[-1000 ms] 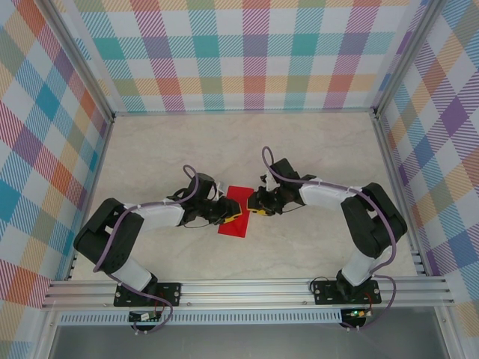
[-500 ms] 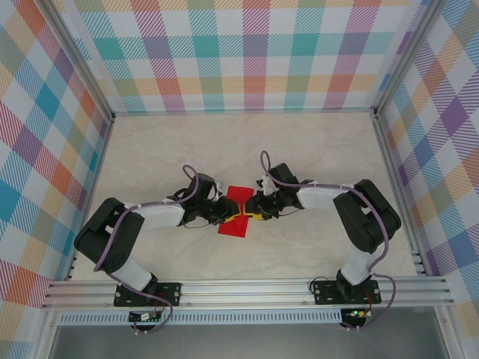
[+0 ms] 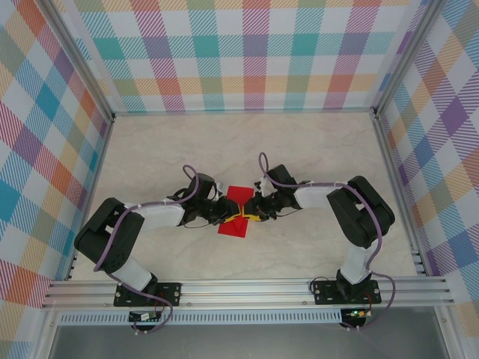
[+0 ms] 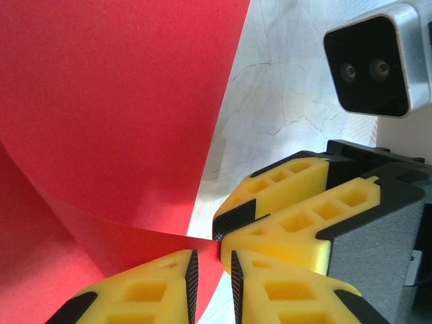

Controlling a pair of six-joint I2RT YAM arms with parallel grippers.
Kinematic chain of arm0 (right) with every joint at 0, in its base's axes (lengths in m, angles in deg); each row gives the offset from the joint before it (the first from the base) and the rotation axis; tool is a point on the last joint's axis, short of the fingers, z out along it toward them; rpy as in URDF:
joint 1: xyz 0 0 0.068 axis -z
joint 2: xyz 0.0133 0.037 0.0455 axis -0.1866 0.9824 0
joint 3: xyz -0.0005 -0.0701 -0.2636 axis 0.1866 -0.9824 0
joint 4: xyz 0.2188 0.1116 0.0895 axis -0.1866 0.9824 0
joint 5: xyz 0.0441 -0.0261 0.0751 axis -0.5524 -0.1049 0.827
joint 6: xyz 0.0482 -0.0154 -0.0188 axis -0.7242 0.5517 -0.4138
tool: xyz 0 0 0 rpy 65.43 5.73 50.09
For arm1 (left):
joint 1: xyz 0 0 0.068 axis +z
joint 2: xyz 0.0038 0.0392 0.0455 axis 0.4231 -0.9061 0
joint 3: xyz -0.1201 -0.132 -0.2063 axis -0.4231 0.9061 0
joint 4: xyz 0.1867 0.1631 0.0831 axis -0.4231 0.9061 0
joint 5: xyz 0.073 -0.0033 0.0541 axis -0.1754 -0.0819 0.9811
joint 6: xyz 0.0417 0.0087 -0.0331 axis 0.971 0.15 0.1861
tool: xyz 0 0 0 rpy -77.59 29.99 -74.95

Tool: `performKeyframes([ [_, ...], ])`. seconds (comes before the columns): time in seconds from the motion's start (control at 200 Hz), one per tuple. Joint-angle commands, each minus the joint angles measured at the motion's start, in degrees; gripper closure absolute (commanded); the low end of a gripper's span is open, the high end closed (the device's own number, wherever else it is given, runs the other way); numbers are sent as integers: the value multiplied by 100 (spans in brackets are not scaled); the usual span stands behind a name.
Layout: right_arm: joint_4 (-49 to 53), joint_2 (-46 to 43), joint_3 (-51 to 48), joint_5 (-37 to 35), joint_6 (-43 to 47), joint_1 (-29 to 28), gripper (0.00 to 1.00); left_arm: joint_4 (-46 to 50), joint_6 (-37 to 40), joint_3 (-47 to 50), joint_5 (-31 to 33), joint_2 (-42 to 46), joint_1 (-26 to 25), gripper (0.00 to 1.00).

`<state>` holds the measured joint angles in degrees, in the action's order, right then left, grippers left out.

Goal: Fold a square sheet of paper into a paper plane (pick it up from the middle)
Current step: Fold the triangle a second time at the center of the table.

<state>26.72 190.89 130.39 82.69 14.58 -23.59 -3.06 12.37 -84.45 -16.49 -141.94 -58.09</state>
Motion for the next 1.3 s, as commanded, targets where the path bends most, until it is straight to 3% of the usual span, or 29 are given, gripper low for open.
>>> performKeyframes([
  [0.0,-290,87,43,270,-97,-37,78,78,3,-111,7,-7,-96,78],
  [0.45,60,104,42,-206,121,-36,92,68,-11,-129,-50,106,-96,78],
  [1.295,732,337,471,-914,779,-19,93,-23,115,-326,-300,-317,-235,78],
])
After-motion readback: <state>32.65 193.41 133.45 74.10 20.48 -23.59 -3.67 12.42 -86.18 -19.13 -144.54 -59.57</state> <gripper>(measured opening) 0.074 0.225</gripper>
